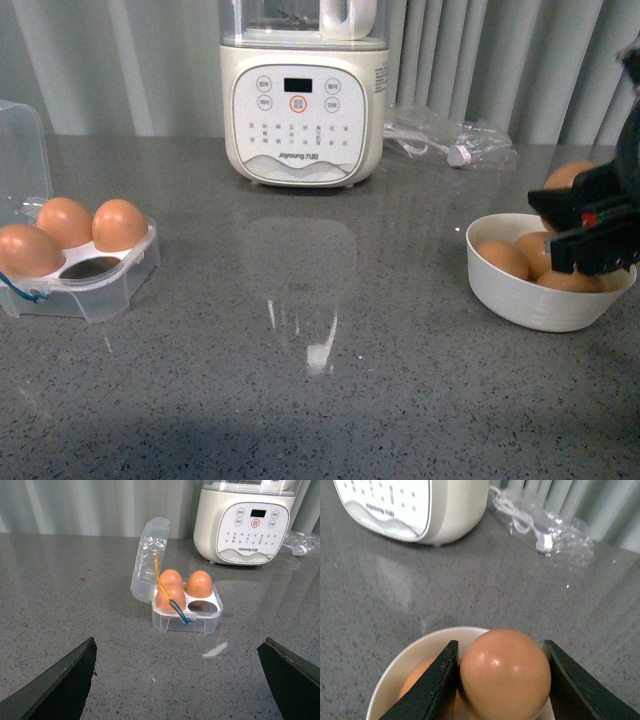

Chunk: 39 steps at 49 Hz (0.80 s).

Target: Put egg into box

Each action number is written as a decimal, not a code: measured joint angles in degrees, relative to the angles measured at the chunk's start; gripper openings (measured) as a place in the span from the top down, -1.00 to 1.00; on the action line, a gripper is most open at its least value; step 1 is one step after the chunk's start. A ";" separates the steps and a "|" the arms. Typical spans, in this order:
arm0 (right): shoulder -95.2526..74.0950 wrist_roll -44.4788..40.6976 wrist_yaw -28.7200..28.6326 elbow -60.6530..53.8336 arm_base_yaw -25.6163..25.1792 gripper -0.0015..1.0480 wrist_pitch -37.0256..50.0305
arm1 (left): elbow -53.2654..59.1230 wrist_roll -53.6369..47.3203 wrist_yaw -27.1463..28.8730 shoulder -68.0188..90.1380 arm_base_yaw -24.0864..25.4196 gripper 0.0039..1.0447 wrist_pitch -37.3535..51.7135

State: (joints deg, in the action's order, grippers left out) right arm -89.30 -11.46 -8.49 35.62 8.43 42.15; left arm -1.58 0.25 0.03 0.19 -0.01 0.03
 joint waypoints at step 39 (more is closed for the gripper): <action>-14.05 13.09 -22.51 25.16 18.49 0.18 -5.05 | 0.00 0.00 0.00 0.00 0.00 -0.88 0.00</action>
State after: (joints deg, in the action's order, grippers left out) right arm -103.35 1.63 -31.00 60.77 26.92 37.10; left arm -1.58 0.25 0.03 0.19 -0.01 0.03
